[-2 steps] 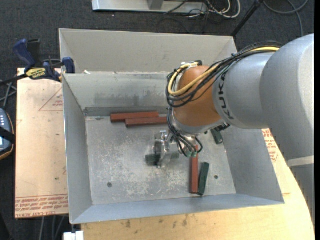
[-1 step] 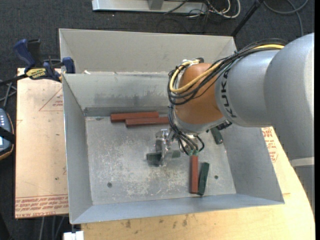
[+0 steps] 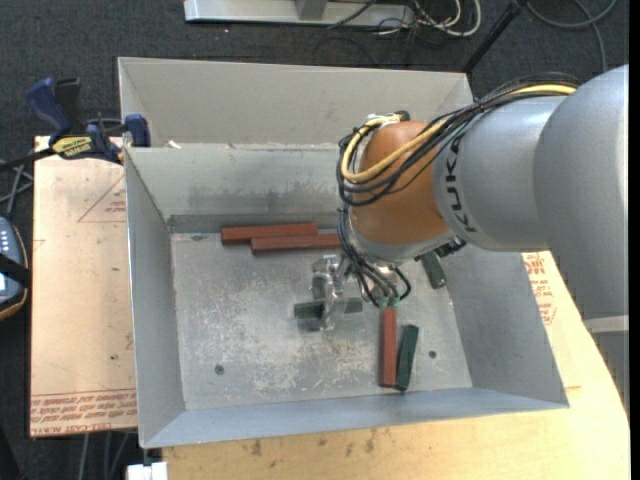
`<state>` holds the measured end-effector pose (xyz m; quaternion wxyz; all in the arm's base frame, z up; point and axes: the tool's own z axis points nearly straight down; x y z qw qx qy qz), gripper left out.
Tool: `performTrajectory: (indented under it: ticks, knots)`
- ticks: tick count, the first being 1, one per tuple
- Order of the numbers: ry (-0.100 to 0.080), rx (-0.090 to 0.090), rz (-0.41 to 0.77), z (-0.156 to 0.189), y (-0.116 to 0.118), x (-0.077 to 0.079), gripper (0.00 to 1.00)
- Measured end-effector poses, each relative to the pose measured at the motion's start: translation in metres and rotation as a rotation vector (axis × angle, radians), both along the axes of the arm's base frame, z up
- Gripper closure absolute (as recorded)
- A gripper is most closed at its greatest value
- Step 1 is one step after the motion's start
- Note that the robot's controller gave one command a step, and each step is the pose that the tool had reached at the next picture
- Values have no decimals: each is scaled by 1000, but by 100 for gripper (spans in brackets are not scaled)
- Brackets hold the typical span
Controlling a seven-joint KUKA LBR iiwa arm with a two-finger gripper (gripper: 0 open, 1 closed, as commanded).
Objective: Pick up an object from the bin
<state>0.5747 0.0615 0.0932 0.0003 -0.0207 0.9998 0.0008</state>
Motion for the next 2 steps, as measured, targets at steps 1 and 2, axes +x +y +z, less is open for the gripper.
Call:
performTrajectory:
  ticks: [1, 2]
  knots:
    - [0, 0, 0, 12, 0, 0, 100]
    - [-2, 0, 0, 22, 0, 0, 100]
